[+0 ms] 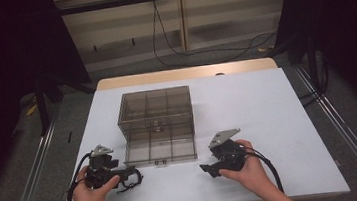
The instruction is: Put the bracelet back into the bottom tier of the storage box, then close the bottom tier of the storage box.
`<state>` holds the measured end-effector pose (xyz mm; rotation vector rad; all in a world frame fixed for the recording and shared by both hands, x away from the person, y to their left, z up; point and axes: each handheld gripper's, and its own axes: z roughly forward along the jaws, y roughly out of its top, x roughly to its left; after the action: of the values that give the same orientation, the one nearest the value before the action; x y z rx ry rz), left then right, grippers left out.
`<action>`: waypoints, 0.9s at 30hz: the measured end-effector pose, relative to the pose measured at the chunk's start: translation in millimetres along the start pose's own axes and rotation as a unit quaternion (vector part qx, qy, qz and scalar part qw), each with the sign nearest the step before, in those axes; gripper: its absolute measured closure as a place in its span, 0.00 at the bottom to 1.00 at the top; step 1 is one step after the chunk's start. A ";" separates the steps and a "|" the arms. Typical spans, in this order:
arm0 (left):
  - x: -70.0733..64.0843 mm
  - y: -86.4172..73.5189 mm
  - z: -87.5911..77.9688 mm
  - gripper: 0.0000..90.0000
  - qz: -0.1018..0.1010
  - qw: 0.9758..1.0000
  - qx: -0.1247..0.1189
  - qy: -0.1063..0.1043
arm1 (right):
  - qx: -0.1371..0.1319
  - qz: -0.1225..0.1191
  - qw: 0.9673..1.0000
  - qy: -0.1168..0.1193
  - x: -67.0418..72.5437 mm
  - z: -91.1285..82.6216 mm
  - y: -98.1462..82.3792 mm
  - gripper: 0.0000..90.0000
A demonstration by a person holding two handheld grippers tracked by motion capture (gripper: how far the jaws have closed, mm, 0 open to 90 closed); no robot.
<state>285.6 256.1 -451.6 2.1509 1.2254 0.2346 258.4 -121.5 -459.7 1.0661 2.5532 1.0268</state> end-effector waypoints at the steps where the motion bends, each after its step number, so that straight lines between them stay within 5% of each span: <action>1: 0.4 -0.3 -0.3 0.30 0.001 1.000 0.002 0.000 | -0.003 0.001 1.000 0.002 -0.4 0.5 -0.6 0.35; 11: 3.3 -3.5 -5.7 0.28 0.007 1.000 0.003 0.008 | 0.000 -0.001 1.000 0.012 -2.5 3.4 -4.2 0.35; 27: 2.7 -4.7 -9.3 0.18 -0.024 1.000 -0.003 -0.019 | -0.006 -0.003 1.000 0.017 -2.5 3.9 -3.1 0.35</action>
<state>279.6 264.0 -447.6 2.1074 1.2518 0.1757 260.1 -122.6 -464.8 1.0473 2.5720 1.0669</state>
